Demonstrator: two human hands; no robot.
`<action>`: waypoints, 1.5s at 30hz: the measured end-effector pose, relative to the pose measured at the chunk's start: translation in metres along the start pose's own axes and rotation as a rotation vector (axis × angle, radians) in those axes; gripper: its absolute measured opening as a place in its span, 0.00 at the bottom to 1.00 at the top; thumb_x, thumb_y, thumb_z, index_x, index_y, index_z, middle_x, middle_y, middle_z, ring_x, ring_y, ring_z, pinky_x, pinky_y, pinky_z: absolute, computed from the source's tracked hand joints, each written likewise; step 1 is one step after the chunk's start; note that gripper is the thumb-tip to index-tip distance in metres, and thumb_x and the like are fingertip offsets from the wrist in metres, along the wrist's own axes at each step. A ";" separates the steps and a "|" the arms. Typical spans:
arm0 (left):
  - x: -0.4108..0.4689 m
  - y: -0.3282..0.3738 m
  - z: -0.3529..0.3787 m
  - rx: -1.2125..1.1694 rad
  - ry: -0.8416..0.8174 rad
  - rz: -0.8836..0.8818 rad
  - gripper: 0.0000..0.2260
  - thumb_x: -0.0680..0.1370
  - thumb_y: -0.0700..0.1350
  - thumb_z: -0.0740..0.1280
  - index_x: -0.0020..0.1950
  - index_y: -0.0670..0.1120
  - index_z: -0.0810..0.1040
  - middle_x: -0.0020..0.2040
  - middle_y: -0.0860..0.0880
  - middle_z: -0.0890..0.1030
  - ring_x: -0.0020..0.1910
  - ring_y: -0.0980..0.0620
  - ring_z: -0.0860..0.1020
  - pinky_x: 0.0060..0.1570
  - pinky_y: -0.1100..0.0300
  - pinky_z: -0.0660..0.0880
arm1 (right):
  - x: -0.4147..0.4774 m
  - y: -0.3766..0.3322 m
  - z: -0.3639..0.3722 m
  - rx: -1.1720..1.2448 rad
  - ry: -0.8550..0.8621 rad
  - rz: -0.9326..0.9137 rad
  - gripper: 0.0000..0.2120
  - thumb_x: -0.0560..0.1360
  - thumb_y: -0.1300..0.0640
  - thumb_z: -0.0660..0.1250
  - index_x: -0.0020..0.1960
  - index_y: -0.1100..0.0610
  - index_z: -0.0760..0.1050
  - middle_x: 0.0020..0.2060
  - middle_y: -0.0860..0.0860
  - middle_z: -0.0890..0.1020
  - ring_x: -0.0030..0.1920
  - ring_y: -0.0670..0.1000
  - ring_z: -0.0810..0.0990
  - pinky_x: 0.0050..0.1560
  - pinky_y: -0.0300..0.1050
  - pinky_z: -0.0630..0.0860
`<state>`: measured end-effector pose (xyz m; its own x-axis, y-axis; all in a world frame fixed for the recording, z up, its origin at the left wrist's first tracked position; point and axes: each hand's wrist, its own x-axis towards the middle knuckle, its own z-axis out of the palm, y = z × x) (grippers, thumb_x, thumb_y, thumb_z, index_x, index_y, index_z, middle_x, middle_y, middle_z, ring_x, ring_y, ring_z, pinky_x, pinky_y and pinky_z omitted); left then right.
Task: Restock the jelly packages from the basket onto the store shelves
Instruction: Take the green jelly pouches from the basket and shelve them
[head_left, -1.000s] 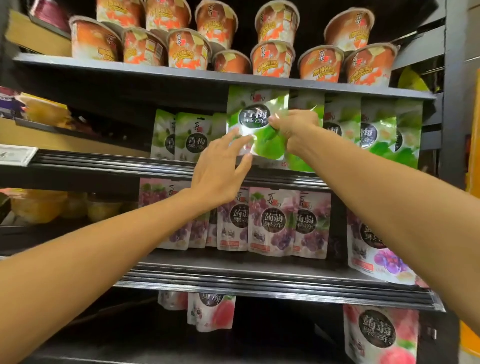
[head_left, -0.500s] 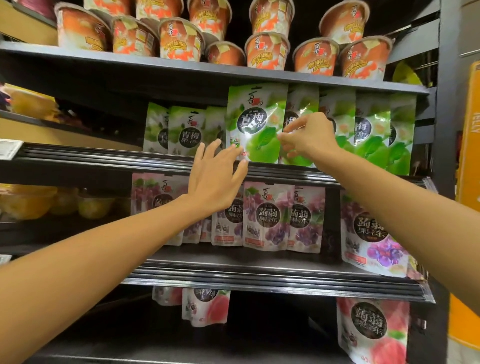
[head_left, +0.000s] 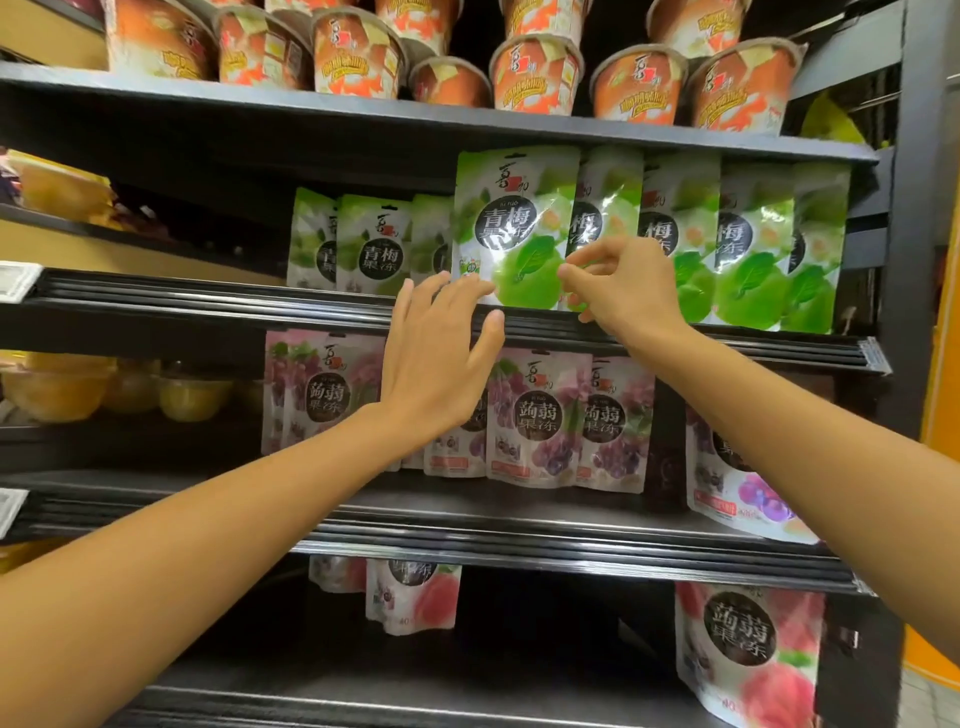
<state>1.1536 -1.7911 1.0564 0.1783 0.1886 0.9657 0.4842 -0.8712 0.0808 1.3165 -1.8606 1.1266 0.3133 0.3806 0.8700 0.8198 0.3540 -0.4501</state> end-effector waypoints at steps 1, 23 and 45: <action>-0.004 0.001 0.000 -0.024 0.035 0.010 0.14 0.82 0.48 0.58 0.65 0.48 0.76 0.65 0.52 0.76 0.70 0.50 0.67 0.74 0.50 0.56 | -0.004 0.000 0.001 0.026 0.008 -0.010 0.02 0.76 0.59 0.69 0.47 0.56 0.80 0.34 0.51 0.84 0.34 0.46 0.83 0.37 0.43 0.82; -0.285 -0.033 -0.045 -0.597 -0.158 -0.719 0.11 0.78 0.33 0.60 0.42 0.45 0.78 0.38 0.55 0.77 0.35 0.64 0.73 0.39 0.71 0.67 | -0.317 0.040 0.078 0.604 -0.395 0.511 0.09 0.77 0.60 0.64 0.42 0.51 0.81 0.30 0.52 0.83 0.27 0.47 0.77 0.23 0.38 0.69; -0.902 -0.067 -0.081 -0.165 -0.754 -1.873 0.10 0.79 0.28 0.59 0.42 0.39 0.72 0.38 0.30 0.74 0.36 0.42 0.69 0.44 0.46 0.70 | -0.942 0.168 0.161 -0.065 -0.630 1.779 0.07 0.79 0.65 0.65 0.47 0.66 0.80 0.37 0.49 0.84 0.36 0.44 0.81 0.42 0.37 0.78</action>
<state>0.8916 -1.9395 0.1999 -0.0786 0.8050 -0.5881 0.4017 0.5655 0.7203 1.0820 -2.0226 0.1995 0.5170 0.4383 -0.7353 -0.1985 -0.7742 -0.6010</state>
